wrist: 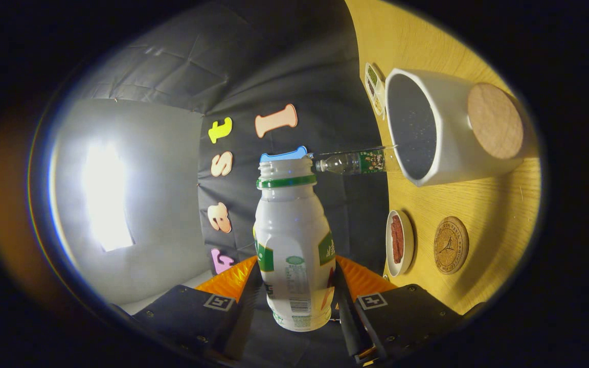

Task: Take the bottle from table, then pour the juice into the cup, finally place the bottle on the coaster

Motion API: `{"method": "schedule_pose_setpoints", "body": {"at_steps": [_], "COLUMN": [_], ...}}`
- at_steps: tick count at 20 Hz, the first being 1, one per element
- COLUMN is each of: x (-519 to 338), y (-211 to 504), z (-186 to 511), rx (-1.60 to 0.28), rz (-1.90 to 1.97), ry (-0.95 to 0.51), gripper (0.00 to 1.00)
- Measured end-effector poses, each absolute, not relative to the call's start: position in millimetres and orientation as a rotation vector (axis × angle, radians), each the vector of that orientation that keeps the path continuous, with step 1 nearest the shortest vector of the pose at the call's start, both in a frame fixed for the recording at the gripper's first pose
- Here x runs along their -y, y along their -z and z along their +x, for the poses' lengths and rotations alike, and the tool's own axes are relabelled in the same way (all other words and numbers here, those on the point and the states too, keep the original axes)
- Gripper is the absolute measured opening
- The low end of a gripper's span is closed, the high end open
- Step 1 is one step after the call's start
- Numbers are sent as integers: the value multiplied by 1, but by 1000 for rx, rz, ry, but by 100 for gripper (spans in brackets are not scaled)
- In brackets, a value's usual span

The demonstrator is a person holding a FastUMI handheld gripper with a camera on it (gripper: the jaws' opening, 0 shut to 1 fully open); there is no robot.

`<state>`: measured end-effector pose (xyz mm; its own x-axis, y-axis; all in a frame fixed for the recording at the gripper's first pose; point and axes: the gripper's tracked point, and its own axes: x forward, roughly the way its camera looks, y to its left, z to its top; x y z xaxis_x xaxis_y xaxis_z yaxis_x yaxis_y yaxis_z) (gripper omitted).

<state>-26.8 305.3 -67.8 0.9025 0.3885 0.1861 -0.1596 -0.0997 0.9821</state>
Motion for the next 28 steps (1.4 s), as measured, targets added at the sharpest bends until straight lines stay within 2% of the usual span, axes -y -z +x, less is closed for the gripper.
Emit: {"method": "schedule_pose_setpoints", "body": {"at_steps": [28], "x": [-305], "y": [63], "z": [-29], "rx": [-179], "rz": [1714], "ry": [-439], "gripper": [73]}}
